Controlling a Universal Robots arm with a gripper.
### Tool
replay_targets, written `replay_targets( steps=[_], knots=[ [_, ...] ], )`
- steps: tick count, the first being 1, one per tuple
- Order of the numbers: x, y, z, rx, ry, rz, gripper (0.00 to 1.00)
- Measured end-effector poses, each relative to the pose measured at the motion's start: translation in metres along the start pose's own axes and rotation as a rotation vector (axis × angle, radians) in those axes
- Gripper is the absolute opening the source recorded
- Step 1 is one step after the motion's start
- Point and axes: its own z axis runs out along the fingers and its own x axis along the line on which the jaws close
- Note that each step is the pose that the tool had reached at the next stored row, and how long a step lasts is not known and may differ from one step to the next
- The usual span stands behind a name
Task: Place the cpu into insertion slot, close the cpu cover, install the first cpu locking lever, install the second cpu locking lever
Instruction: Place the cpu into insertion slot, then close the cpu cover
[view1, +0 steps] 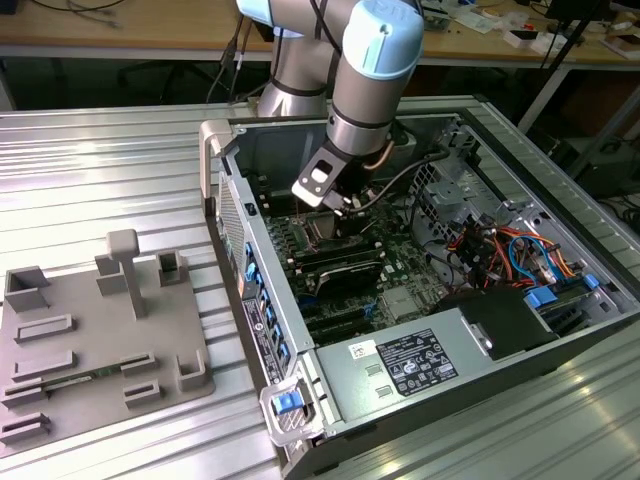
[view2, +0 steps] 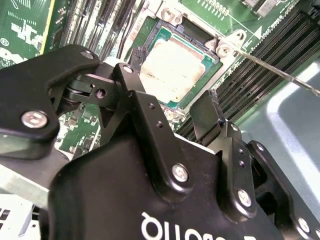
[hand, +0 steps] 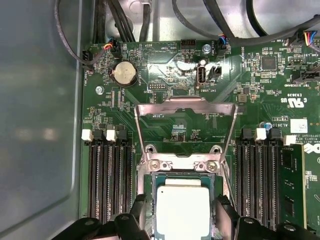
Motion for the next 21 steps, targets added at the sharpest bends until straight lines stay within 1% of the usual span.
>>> replay_targets(
  steps=[6, 9, 10, 11, 21],
  knots=[
    [0.0001, 0.0009, 0.0001, 0.0001, -0.0004, 0.0, 0.66],
    [0.0003, 0.0012, -0.0025, 0.0001, -0.0023, 0.0, 0.66],
    [0.0006, 0.0018, -0.011, 0.0003, -0.0212, -0.001, 0.4],
    [0.0009, 0.0001, -0.0158, 0.0004, -0.0289, -0.002, 0.11],
    [0.0009, -0.0008, -0.0158, 0.0004, -0.0289, -0.002, 0.11]
  ],
)
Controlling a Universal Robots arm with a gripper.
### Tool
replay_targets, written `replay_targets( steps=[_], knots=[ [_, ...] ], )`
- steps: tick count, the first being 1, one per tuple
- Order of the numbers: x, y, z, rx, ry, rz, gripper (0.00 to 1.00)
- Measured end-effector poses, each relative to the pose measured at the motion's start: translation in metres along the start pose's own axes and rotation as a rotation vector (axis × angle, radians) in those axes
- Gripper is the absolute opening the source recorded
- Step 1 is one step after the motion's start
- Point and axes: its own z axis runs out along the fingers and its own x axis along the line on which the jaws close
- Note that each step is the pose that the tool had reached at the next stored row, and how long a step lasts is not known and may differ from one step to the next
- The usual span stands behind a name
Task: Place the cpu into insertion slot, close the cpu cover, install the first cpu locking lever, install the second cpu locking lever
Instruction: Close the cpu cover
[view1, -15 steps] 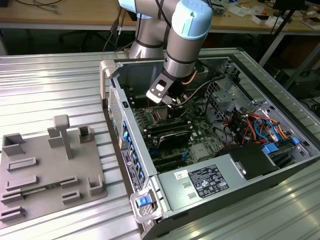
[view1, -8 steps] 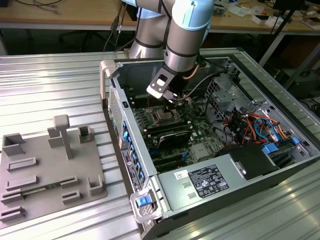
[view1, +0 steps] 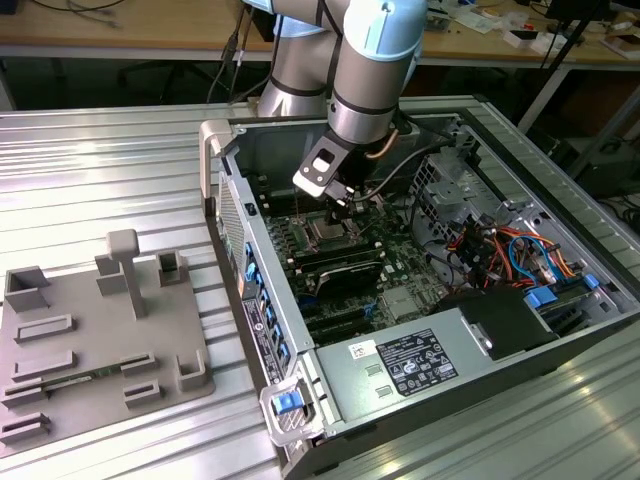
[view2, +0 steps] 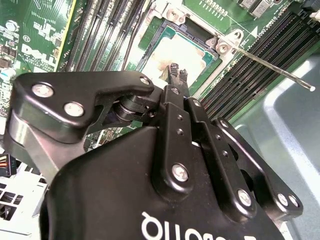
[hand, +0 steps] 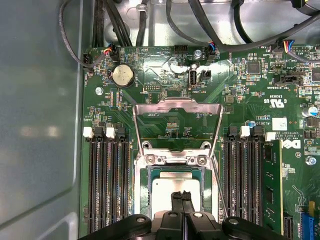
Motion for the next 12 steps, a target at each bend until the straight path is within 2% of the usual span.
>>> replay_targets(
  steps=[7, 10, 12],
  knots=[
    [0.0, -0.0002, -0.0002, 0.0, 0.0, 0.0, 0.11],
    [0.0, 0.0001, -0.0037, 0.0, -0.0001, 0.0, 0.11],
    [0.0001, 0.0004, -0.0081, 0.0, 0.0, 0.0, 0.11]
  ],
)
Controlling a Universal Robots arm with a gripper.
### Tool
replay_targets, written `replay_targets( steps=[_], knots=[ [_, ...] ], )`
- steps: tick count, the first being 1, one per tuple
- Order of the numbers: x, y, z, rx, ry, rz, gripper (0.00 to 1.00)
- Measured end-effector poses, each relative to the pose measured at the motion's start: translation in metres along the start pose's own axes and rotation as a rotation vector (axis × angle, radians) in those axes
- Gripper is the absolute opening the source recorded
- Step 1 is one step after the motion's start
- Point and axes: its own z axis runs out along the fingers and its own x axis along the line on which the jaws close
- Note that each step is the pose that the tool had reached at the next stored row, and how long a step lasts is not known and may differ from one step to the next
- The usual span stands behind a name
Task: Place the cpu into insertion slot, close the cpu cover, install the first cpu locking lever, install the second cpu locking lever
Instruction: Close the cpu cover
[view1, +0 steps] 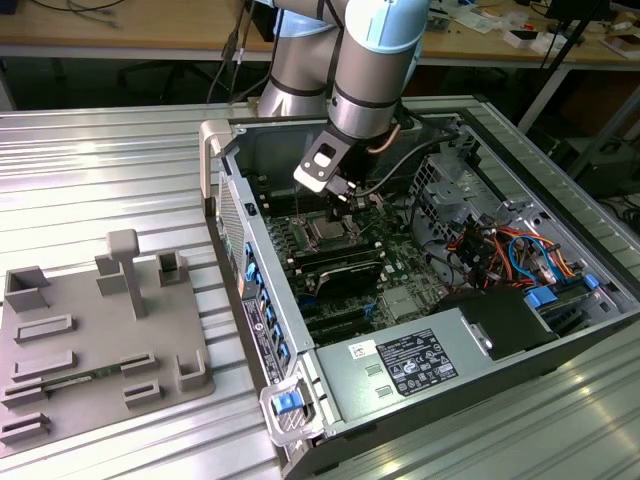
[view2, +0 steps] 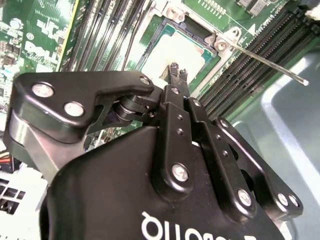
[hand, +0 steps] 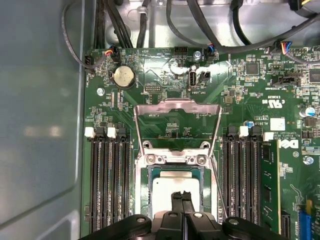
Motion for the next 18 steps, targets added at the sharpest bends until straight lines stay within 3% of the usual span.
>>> replay_targets(
  steps=[3, 5, 18],
  knots=[
    [0.0, 0.0045, -0.0005, 0.0001, -0.0001, 0.0, 0.11],
    [-0.0001, 0.0116, 0.0, 0.0, 0.0, 0.0, 0.11],
    [-0.0001, 0.0129, 0.0001, 0.0, 0.0, 0.0, 0.11]
  ],
)
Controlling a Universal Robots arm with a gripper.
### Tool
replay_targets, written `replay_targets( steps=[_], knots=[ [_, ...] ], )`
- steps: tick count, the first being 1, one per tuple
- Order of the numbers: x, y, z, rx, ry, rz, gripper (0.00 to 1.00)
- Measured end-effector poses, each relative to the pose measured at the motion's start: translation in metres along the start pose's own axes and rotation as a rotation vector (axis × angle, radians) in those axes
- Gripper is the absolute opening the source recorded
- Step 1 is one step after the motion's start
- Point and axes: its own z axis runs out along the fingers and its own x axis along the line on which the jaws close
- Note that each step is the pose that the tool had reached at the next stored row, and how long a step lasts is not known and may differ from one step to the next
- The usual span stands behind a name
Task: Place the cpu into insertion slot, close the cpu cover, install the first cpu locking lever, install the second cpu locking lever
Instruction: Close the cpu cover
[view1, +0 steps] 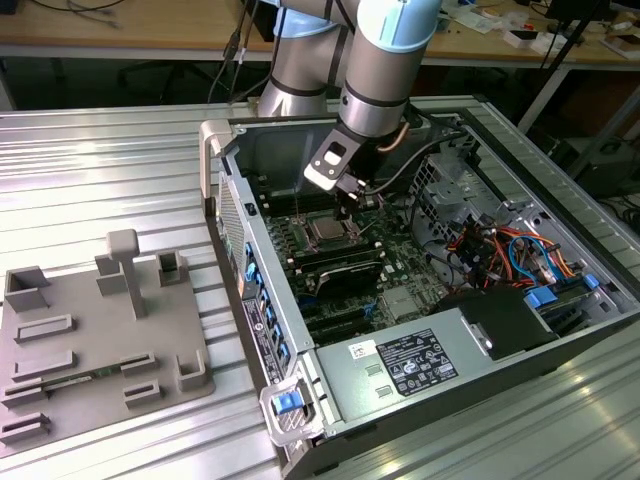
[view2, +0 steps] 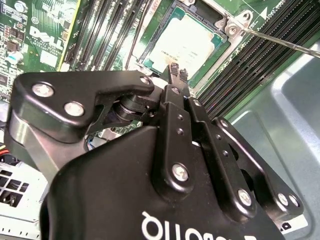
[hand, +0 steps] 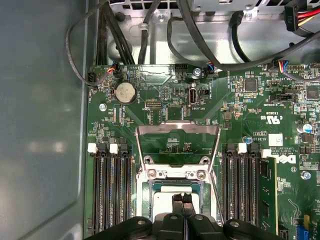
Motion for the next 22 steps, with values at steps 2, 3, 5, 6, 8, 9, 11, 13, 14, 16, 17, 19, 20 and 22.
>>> replay_targets(
  steps=[2, 3, 5, 6, 8, 9, 11, 13, 14, 16, 17, 19, 20, 22],
  knots=[
    [0.0, 0.0001, 0.0, 0.0, -0.0001, 0.0, 0.11],
    [0.0001, 0.0002, -0.0008, 0.0001, -0.0002, 0.0, 0.11],
    [0.0001, 0.0005, -0.0057, 0.0, 0.0, 0.0, 0.11],
    [0.0001, 0.0007, -0.0074, 0.0, -0.0001, 0.0, 0.11],
    [0.0001, 0.0036, -0.0076, -0.0001, 0.0001, 0.0, 0.11],
    [0.0, 0.0107, -0.0072, -0.0001, 0.0001, 0.0, 0.11],
    [0.0, 0.0136, -0.0097, 0.0001, -0.0001, 0.0, 0.11],
    [0.0001, 0.0141, -0.0144, 0.0, 0.0001, 0.0, 0.11],
    [0.0001, 0.0145, -0.0169, 0.0, 0.0, 0.0, 0.11],
    [0.0002, 0.0157, -0.022, 0.0, 0.0, 0.0, 0.11],
    [0.0002, 0.0173, -0.024, 0.0, -0.0001, 0.0, 0.11],
    [0.0002, 0.0216, -0.0261, 0.0, 0.0, 0.0, 0.11],
    [0.0002, 0.0242, -0.0268, 0.0, 0.0, 0.0, 0.11],
    [0.0001, 0.0315, -0.0277, 0.0, 0.0, 0.0, 0.11]
  ],
)
